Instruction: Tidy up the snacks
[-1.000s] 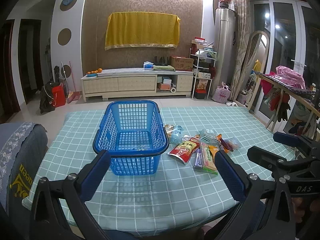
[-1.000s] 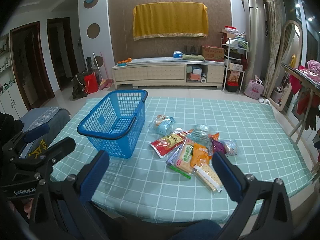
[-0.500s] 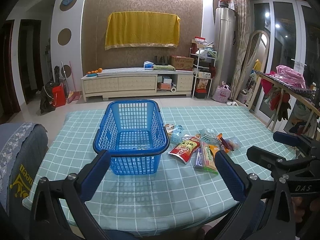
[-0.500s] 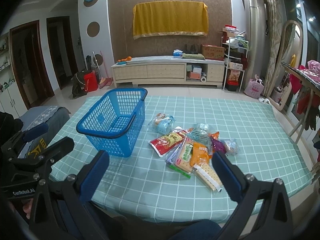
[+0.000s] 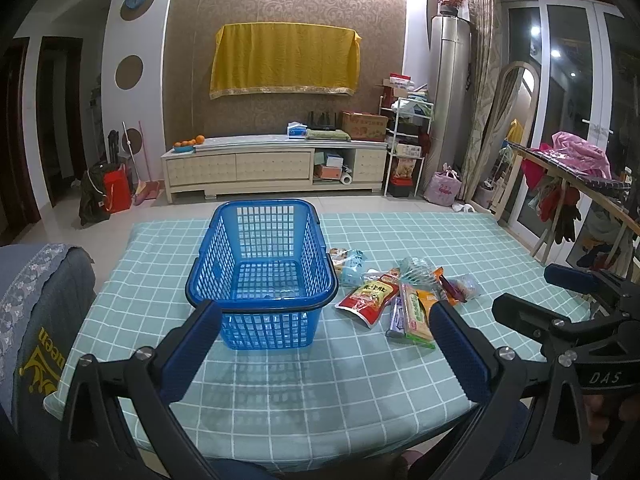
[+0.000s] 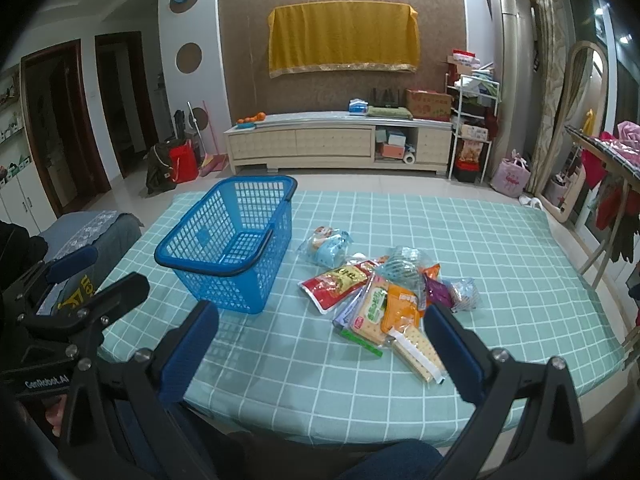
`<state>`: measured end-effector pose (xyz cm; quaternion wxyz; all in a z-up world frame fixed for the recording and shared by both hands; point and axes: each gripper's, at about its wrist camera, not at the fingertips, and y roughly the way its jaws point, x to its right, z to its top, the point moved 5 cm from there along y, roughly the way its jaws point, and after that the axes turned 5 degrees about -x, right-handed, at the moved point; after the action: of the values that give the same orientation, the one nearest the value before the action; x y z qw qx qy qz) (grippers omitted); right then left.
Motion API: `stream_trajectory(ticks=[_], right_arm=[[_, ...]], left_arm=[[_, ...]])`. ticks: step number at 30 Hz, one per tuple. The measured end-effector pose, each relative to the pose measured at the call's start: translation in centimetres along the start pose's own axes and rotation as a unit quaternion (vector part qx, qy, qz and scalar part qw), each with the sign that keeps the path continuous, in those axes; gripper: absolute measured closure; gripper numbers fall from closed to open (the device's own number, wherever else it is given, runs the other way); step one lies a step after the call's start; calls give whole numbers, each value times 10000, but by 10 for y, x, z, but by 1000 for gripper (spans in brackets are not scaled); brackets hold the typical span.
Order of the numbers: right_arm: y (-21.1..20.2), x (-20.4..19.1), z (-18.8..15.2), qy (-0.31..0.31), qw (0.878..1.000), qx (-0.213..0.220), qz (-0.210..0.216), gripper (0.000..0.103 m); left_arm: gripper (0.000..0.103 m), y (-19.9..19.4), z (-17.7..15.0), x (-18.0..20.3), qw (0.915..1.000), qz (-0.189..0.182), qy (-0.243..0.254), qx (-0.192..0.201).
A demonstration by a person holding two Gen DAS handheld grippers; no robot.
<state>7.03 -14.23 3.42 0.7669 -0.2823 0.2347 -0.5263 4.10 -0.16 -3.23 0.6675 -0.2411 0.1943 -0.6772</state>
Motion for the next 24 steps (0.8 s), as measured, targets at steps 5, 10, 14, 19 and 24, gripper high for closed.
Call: stream_trajectory(ticks=[5, 10, 14, 19, 24], right_arm=[[1, 1, 1, 20, 10000, -8, 57, 0], [4, 9, 5, 88, 9998, -60, 142, 0], [4, 20, 11, 150, 9997, -4, 174, 0], [8, 38, 19, 128, 9999, 43, -50, 0], [20, 57, 27, 172, 9998, -24, -74, 0]], left_arm=[[0, 0, 1, 2, 10000, 7, 60, 11], [0, 4, 11, 4, 9998, -28, 180, -5], [0, 10, 23, 13, 9991, -106, 402, -34], [0, 25, 33, 31, 9964, -210, 802, -165], [0, 49, 38, 50, 9931, -377, 1041, -381]])
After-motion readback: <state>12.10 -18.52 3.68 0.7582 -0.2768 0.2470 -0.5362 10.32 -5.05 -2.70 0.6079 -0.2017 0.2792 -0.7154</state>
